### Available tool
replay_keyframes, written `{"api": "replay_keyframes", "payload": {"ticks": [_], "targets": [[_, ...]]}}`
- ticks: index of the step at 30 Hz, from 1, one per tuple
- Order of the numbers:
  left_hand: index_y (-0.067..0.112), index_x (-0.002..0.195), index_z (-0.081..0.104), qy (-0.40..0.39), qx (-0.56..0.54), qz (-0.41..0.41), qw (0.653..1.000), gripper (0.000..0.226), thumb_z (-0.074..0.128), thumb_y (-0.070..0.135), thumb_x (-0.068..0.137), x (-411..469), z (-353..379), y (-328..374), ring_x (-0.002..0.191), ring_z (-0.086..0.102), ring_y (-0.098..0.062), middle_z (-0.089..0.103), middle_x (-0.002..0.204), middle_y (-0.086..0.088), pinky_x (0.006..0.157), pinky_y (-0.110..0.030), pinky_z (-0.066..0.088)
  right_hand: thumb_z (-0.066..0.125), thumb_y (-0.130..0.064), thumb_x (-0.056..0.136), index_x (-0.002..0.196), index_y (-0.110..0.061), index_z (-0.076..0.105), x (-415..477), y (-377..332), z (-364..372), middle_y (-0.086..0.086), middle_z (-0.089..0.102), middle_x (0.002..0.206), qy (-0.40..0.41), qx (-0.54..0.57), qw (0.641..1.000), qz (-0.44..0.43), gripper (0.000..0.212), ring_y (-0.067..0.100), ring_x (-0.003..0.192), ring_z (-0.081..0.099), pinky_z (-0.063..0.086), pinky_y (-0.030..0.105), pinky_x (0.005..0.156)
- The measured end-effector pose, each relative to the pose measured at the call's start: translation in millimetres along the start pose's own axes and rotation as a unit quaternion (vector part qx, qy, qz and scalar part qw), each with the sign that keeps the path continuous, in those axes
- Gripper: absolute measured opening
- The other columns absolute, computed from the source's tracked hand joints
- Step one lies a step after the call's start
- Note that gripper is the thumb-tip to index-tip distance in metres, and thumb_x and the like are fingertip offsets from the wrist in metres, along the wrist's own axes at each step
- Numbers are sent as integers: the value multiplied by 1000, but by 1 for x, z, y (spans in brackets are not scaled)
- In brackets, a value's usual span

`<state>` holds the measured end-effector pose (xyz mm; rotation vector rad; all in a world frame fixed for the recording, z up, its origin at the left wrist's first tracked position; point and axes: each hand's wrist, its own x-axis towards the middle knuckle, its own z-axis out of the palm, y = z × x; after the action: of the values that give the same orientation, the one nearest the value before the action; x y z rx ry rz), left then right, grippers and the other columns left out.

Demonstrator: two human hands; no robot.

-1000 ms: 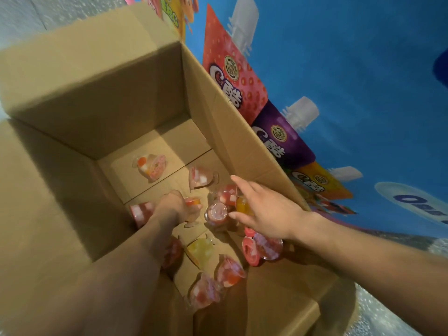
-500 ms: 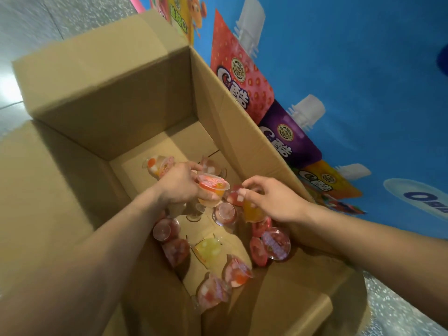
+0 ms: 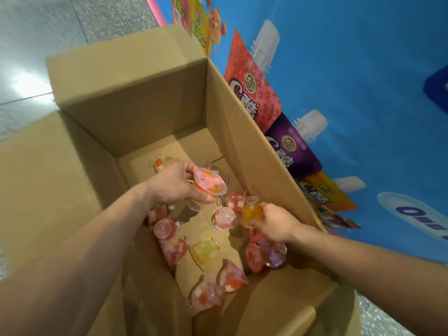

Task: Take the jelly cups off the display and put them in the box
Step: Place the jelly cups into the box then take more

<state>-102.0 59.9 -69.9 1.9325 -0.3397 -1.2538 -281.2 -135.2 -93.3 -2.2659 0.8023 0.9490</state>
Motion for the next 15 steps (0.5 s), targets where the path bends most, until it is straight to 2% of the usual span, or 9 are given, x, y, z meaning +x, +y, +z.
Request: {"api": "replay_keyframes", "payload": {"ticks": [3, 5, 7, 11, 15], "targets": [[1, 111, 52, -21, -41, -9, 999, 62, 90, -2, 62, -1, -1, 2, 89, 75, -22, 76, 100, -11, 76, -46, 63, 61, -27, 98, 112, -11, 66, 11, 2, 8, 9, 73, 109, 17, -19, 1000, 18, 22, 27, 104, 69, 51, 30, 83], [1, 113, 53, -33, -40, -1, 999, 68, 92, 5, 57, 0, -4, 3, 90, 75, -23, 77, 99, -10, 78, -49, 62, 61, -25, 97, 110, -12, 66, 16, 2, 12, 8, 73, 109, 19, -23, 999, 24, 19, 26, 105, 69, 48, 25, 79], [3, 112, 54, -35, -27, 10, 999, 72, 93, 12, 53, 1, -6, 2, 92, 75, -21, 77, 99, -7, 82, -49, 61, 61, -25, 97, 112, -11, 65, 20, 1, 14, 9, 73, 112, 25, -16, 999, 35, 21, 27, 108, 68, 47, 25, 81], [4, 112, 57, -36, -5, 25, 999, 62, 91, 7, 61, 2, -6, 1, 91, 75, -15, 77, 99, -3, 83, -43, 62, 64, -31, 95, 112, -10, 66, 30, 0, 22, 10, 72, 114, 38, 1, 998, 49, 27, 29, 110, 67, 51, 31, 90], [6, 111, 58, -33, 9, 36, 999, 62, 92, 13, 59, 2, -7, 2, 92, 74, -12, 77, 98, -1, 85, -35, 61, 65, -27, 95, 124, -7, 59, 37, -4, 24, 14, 67, 123, 63, -4, 995, 76, 35, 31, 115, 65, 51, 33, 95]]}}
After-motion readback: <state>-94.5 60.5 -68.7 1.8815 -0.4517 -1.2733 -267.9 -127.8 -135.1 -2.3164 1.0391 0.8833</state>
